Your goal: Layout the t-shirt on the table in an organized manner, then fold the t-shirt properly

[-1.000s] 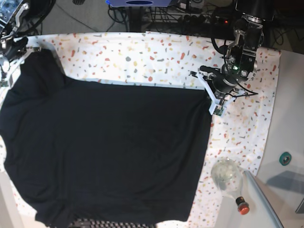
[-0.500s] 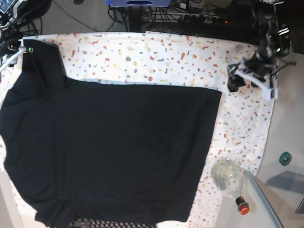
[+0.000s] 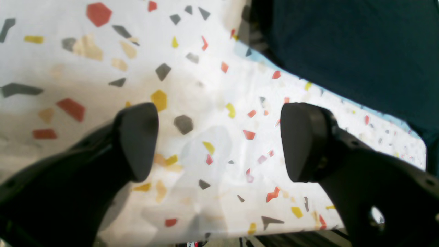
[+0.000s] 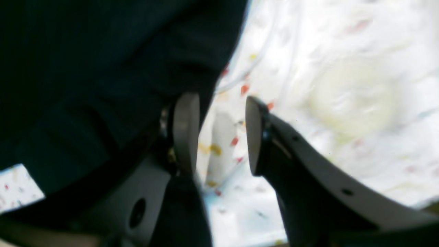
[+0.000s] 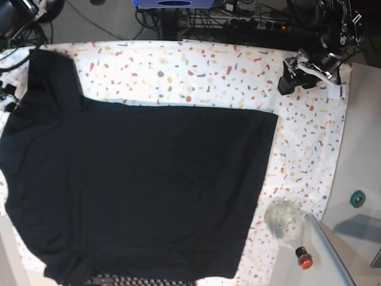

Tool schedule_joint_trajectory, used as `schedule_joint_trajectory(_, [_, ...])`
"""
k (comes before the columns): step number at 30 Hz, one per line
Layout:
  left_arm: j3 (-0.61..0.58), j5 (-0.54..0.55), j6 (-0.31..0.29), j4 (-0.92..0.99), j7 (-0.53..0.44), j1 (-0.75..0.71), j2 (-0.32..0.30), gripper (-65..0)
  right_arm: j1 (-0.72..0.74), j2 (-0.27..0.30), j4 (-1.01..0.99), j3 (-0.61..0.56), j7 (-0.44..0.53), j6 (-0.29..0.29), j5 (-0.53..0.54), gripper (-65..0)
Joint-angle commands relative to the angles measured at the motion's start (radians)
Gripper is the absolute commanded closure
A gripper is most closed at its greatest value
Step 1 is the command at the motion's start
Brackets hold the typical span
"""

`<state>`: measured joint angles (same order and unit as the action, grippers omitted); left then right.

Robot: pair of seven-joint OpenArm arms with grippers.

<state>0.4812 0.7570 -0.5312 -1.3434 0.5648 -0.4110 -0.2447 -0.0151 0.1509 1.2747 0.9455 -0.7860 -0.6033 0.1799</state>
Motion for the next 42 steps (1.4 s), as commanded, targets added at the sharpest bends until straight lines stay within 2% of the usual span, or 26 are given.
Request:
schedule_joint_trajectory(1, [0.006,0.016,-0.013,-0.015,-0.016,-0.002,-0.014,-52.5,0.014,0.026,0.0,0.004,0.021,-0.004,0.013,-22.1])
schedule_joint_trajectory(6, [0.006,0.016,-0.011,-0.014,-0.018,-0.004,-0.014,-52.5,0.03,0.014,-0.008,0.01,-0.086,-0.005,0.027,-22.1])
schedule_joint_trajectory(9, [0.006,0.016,-0.01,-0.015,-0.018,0.002,-0.014,-52.5,0.037,0.003,-0.017,0.08,-0.106,-0.004,0.092,-22.1])
schedule_joint_trajectory(17, [0.003,0.016,-0.01,-0.015,-0.018,0.004,-0.014,-52.5,0.076,0.028,-0.139,0.102,-0.105,0.001,0.105,-22.1])
schedule_joint_trajectory(25, [0.006,0.016,-0.01,-0.015,-0.018,0.004,-0.014,-52.5,0.076,0.026,-0.214,0.102,-0.097,0.001,0.105,-22.1])
schedule_joint_trajectory(42, [0.007,0.014,-0.01,-0.015,-0.018,0.004,-0.015,-52.5,0.076,0.036,-0.255,0.097,-0.105,-0.004,0.106,-21.6])
